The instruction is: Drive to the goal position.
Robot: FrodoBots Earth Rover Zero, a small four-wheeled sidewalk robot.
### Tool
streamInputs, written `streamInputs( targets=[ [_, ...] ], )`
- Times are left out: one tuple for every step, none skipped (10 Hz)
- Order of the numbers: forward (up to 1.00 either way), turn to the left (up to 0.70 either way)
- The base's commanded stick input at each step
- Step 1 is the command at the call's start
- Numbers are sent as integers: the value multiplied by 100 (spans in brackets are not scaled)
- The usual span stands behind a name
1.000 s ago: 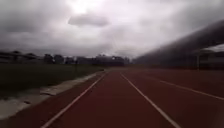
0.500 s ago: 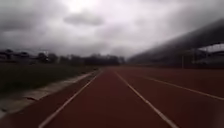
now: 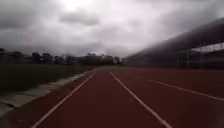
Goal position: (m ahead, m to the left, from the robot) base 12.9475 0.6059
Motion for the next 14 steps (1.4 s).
streamInputs(
  targets=[
    [70,0],
    [70,0],
    [70,0],
    [70,0],
    [70,0],
    [70,-4],
    [70,-21],
    [70,-33],
    [70,-18],
    [70,-2],
    [70,-13],
    [70,-29],
    [70,0],
    [70,0]
  ],
)
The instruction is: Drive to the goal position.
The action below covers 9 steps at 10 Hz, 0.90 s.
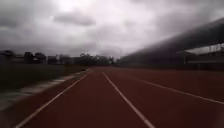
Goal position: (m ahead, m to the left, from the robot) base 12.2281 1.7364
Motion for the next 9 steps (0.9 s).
streamInputs(
  targets=[
    [70,0],
    [70,0],
    [70,0],
    [70,0],
    [70,0],
    [70,0],
    [70,0],
    [70,0],
    [70,0]
  ],
)
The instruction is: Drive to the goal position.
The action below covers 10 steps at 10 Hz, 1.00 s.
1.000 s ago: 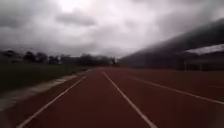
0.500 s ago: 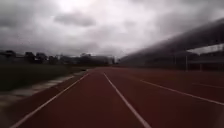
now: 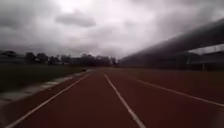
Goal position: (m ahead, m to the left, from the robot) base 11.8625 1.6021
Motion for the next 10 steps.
streamInputs(
  targets=[
    [70,0],
    [70,0],
    [70,0],
    [70,0],
    [70,0],
    [70,0],
    [70,0],
    [70,0],
    [70,0],
    [70,0]
  ],
)
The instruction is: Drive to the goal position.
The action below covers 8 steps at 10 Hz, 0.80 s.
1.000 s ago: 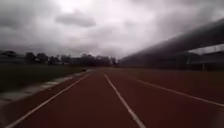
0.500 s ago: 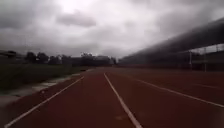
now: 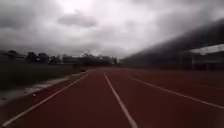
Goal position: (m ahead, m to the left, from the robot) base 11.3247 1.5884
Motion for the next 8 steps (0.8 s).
streamInputs(
  targets=[
    [70,0],
    [70,0],
    [70,0],
    [70,0],
    [70,0],
    [70,0],
    [70,0],
    [70,0]
  ],
)
